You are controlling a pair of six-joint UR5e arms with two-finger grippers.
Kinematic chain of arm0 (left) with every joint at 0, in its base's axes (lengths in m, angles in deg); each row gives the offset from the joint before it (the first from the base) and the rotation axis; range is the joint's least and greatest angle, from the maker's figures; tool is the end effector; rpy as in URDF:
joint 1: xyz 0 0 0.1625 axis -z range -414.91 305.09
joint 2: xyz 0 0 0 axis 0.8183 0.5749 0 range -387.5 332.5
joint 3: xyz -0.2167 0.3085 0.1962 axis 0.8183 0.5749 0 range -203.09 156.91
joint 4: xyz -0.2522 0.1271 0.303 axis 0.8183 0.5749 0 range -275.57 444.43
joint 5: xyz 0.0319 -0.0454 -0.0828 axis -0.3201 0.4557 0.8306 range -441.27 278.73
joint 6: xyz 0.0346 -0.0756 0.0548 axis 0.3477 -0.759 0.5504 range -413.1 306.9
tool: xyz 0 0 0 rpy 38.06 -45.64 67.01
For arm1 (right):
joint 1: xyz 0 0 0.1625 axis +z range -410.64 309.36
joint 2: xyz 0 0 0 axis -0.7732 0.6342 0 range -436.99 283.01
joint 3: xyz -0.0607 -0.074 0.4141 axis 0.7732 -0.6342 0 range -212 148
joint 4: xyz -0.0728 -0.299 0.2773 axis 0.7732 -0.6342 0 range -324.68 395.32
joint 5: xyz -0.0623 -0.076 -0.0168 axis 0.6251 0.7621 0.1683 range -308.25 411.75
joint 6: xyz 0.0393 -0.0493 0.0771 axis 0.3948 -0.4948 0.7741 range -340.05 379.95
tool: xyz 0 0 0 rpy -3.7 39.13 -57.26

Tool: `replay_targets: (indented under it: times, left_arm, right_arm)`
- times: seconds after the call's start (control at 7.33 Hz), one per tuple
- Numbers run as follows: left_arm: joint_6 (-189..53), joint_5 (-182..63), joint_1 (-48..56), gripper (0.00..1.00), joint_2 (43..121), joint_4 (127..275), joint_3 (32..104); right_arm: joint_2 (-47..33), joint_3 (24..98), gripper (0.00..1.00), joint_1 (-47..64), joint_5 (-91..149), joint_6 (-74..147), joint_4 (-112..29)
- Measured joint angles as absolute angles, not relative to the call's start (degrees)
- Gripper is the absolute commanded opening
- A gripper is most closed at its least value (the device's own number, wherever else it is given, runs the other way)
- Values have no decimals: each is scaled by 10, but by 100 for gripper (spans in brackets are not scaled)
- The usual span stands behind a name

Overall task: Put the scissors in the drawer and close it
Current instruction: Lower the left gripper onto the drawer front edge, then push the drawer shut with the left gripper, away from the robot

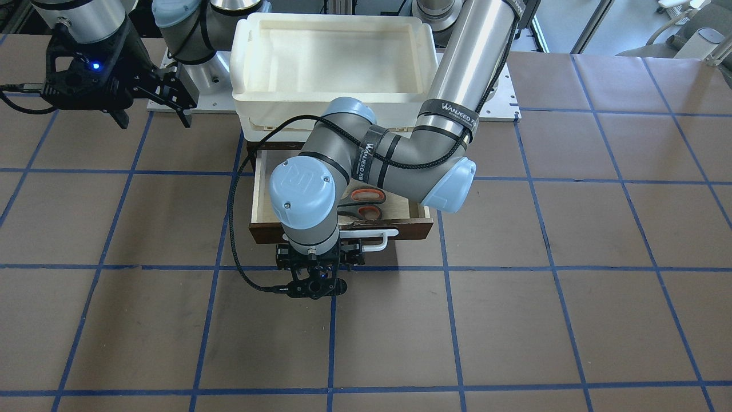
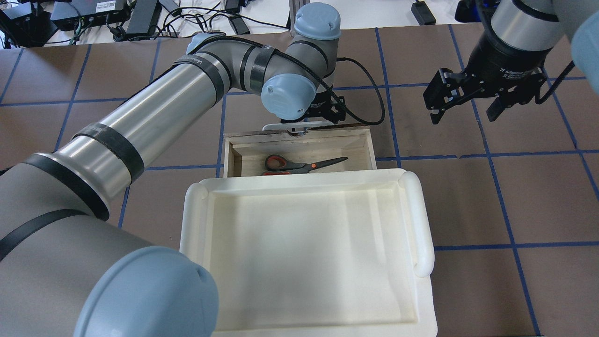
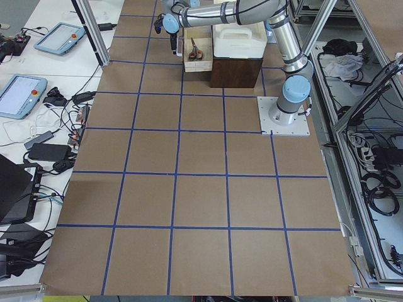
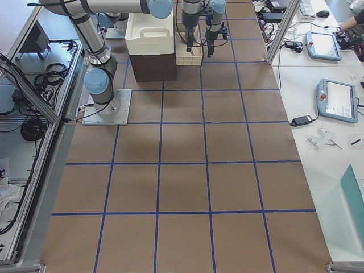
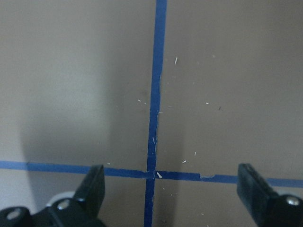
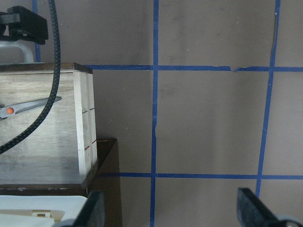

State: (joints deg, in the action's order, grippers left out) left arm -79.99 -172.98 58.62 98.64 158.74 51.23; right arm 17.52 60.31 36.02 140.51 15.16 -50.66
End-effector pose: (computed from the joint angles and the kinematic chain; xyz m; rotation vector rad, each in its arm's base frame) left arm -0.4025 -0.5981 0.2612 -0.0881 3.0764 0.0965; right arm 0.1088 -0.4622 0.4986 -0.0390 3.1172 0.0470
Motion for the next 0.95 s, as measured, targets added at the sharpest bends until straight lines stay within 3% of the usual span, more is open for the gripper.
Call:
replay_targets:
  times: [0.95]
  left_arm:
    - [-818, -1726, 590, 100, 922, 1642, 574]
  right_arm:
    - [176, 604, 100, 360, 1407, 154, -499]
